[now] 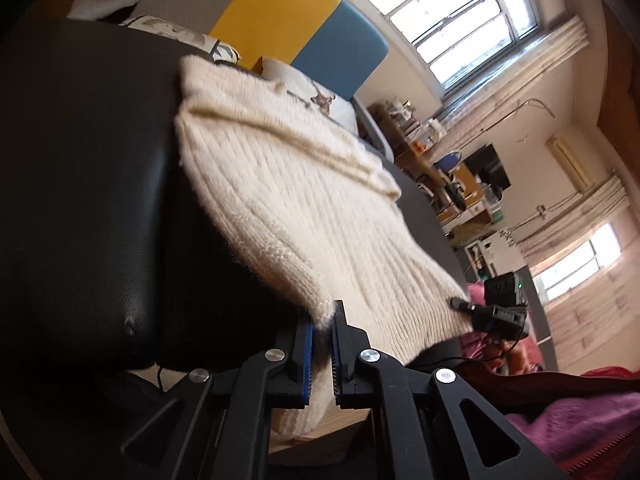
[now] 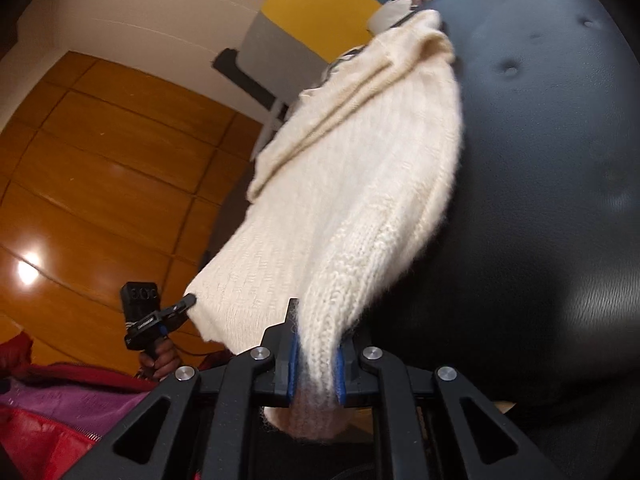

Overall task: Fold clothes
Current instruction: 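Lift the hem with both grippers and fold it toward the collar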

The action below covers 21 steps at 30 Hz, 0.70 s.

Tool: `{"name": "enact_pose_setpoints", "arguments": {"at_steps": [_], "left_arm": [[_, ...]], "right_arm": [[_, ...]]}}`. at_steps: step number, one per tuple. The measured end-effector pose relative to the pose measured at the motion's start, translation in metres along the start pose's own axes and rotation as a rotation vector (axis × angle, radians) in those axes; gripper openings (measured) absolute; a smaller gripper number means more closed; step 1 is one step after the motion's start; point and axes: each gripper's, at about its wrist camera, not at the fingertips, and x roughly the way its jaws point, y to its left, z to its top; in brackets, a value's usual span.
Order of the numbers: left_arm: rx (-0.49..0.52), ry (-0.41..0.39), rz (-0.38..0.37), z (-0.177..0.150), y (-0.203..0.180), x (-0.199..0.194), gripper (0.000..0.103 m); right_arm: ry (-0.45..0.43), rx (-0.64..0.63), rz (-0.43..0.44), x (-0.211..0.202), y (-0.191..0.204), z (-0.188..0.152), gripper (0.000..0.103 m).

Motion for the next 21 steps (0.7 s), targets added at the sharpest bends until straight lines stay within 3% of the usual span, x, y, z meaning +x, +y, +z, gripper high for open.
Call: {"name": "enact_pose_setpoints", "arguments": {"at_steps": [3,6,10,15,21], "left_arm": [[-0.010,-0.002,-0.043,-0.010,-0.010,-0.017,0.007],[-0.074,-0.033,-0.142,-0.017,-0.013,-0.038,0.007],[-0.169,-0.139,-0.215,-0.010,-0.008,-0.067,0.007],[-0.225,-0.302,-0.314,0.030,0.006,-0.086,0.007],[-0.263,-0.350,-0.321,0.098,0.027,-0.040,0.007]], "right_arm": [[-0.016,-0.005,0.074,-0.012,0.017,-0.014,0.012],[-0.049,-0.012,0.156,-0.025,0.035,-0.026,0.012],[-0.107,-0.042,0.233,-0.044,0.058,-0.025,0.012],[-0.149,-0.036,0.246,-0.028,0.059,0.021,0.012],[-0.194,-0.024,0.256,-0.006,0.058,0.080,0.012]]}}
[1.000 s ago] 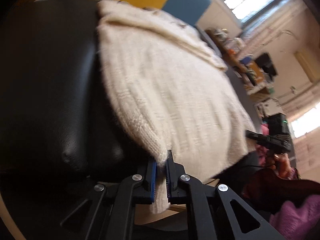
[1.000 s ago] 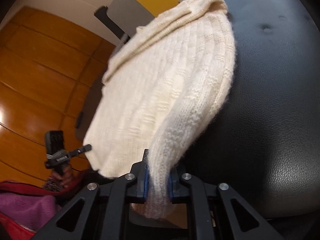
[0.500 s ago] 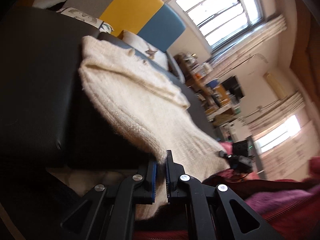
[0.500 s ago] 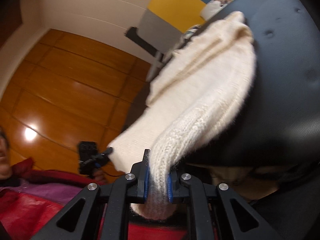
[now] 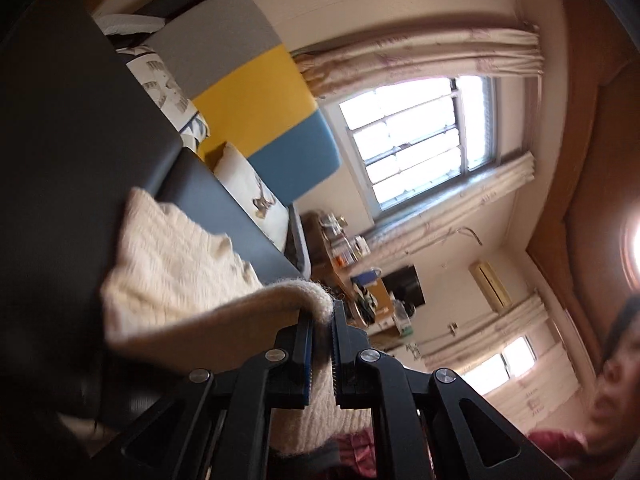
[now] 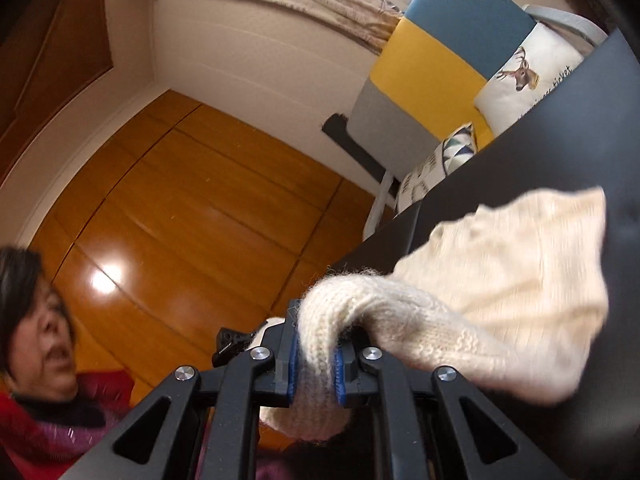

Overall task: Fold clothes
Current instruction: 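Lift the hem with both grippers and fold it toward the collar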

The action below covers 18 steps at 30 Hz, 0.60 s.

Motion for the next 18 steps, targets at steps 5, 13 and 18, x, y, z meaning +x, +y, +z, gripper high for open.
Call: {"name": "enact_pose_setpoints", "arguments": {"at_steps": [5,13,18], "left_arm": [[-0.015,0.038,0.062,0.022,0.041,0.037,0.007],[-0.270,0.063,0.217,0.042,0.126,0.094,0.007],[-0.366,0.066,0.249,0.054,0.144,0.113,0.007]], "right_arm": [[-0.035,0.032,-0.005,0.027,-0.016,0.041,0.012],[-0.067,0.360,-0.127,0.066,-0.121,0.073,0.012],[-0.120,0.494,-0.157,0.077,-0.150,0.075,0.012]]}}
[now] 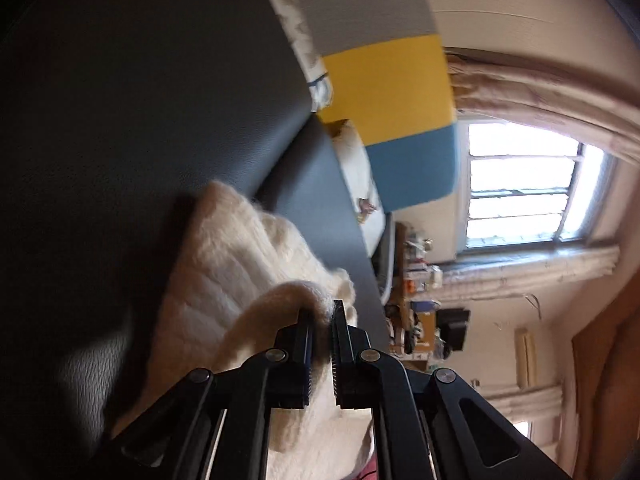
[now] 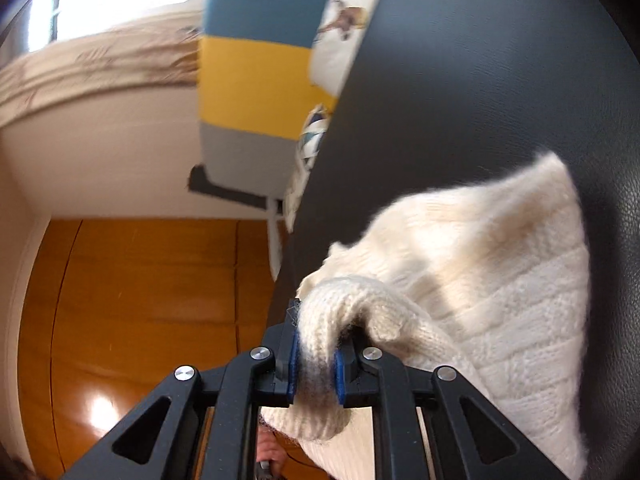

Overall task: Fold clothes
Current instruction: 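Lift the hem with both grippers and fold it toward the collar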

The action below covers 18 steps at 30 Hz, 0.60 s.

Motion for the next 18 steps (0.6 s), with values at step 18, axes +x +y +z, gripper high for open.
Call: {"name": "enact_pose_setpoints", "arguments": {"at_steps": [18], "left_arm": [[-0.308,-0.144,-0.169,0.028,0.014,0.025,0.038]], "right_arm": [[-0.234,0.185,0.153,0.014,-0.036,0.017,0.033]]}}
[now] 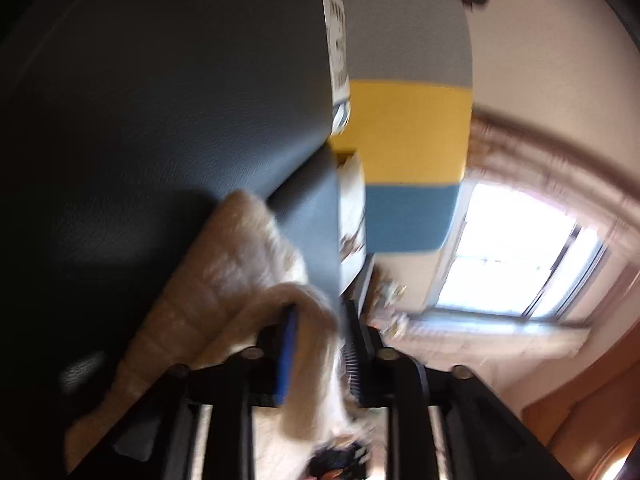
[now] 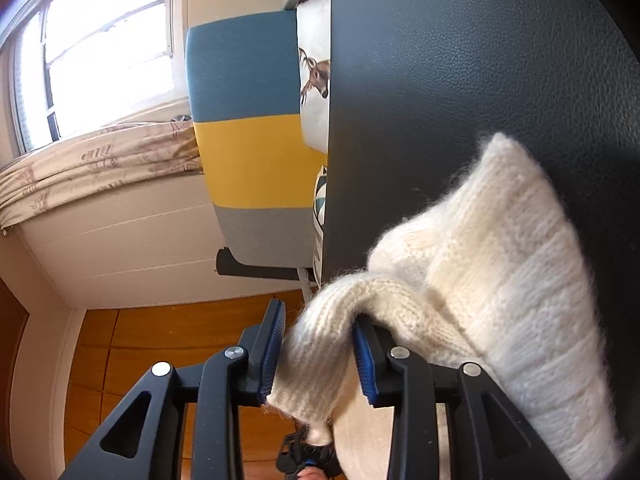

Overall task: Fold clothes
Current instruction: 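Lift the hem with both grippers and fold it toward the collar, then open both grippers and smooth the folded sweater flat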

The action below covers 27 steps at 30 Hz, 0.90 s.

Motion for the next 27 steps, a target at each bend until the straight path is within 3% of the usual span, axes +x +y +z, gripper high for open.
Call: {"name": "enact_pose_setpoints", "arguments": {"at_steps": [2,5,8,10,12,16,19,22,24,27], "left_arm": [[-0.024,-0.037,-0.022,0.004,-0.001,-0.002,0.045],[0.097,-0.049,0.078,0.005,-0.023,0.003,0.045],[0.343,-0.083,0.265,-0.009,-0.051,0.005,0.045],[0.564,-0.082,0.410,-0.033,-0.066,0.014,0.045],[0.791,-0.069,0.528,-0.063,-0.081,0.028,0.045],[1.088,-0.070,0.620,-0.110,-0.091,0.050,0.049],[1.206,-0.056,0.701,-0.124,-0.085,0.077,0.052],[1.302,-0.085,0.850,-0.125,-0.074,0.095,0.052],[1.335,-0.112,0.907,-0.118,-0.066,0.098,0.053],[1.358,-0.140,0.935,-0.109,-0.056,0.094,0.060]], "right_arm": [[-0.031,-0.007,0.028,-0.005,-0.002,-0.002,0.032],[-0.067,-0.077,0.004,-0.014,0.009,-0.004,0.032],[-0.090,-0.193,-0.073,-0.016,0.029,-0.006,0.032],[-0.105,-0.271,-0.125,-0.018,0.042,-0.008,0.035],[-0.109,-0.466,-0.252,-0.017,0.067,-0.020,0.035],[-0.034,-0.827,-0.485,0.010,0.102,-0.054,0.035],[0.046,-1.059,-0.631,0.038,0.116,-0.079,0.034],[0.189,-1.236,-0.762,0.080,0.111,-0.095,0.034],[0.272,-1.288,-0.853,0.097,0.095,-0.096,0.033],[0.280,-1.241,-0.921,0.109,0.080,-0.079,0.030]]}}
